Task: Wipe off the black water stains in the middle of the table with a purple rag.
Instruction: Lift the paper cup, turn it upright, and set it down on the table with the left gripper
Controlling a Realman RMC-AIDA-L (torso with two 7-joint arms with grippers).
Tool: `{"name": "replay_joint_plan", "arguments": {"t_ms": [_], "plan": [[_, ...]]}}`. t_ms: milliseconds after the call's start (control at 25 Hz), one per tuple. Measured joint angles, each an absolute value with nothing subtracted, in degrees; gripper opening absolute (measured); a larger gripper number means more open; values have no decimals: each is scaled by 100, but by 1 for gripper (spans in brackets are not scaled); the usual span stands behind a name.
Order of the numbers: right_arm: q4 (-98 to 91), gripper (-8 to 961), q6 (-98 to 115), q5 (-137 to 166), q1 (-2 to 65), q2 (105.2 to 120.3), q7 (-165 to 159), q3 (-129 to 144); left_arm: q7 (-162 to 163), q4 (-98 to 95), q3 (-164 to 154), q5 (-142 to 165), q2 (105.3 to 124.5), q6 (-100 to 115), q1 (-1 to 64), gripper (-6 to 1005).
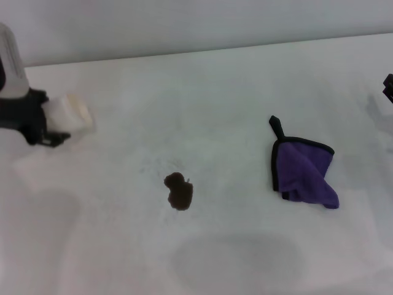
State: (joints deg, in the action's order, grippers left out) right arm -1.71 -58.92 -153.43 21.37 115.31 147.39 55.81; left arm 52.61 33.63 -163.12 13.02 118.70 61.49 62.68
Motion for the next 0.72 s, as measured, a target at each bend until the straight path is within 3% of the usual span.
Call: {"name": "replay_joint_plan", "arguments": {"t_ms": [200, 720], "plan": [[-212, 810, -5809, -15340, 2149, 11531, 14739, 5581, 4760, 3250, -16313, -256, 11867, 5988, 6023, 731], [-225, 810, -5597, -15337, 2238, 11540, 14739, 5594, 1642, 380, -16301, -4355, 11896, 5168, 4707, 732]]}}
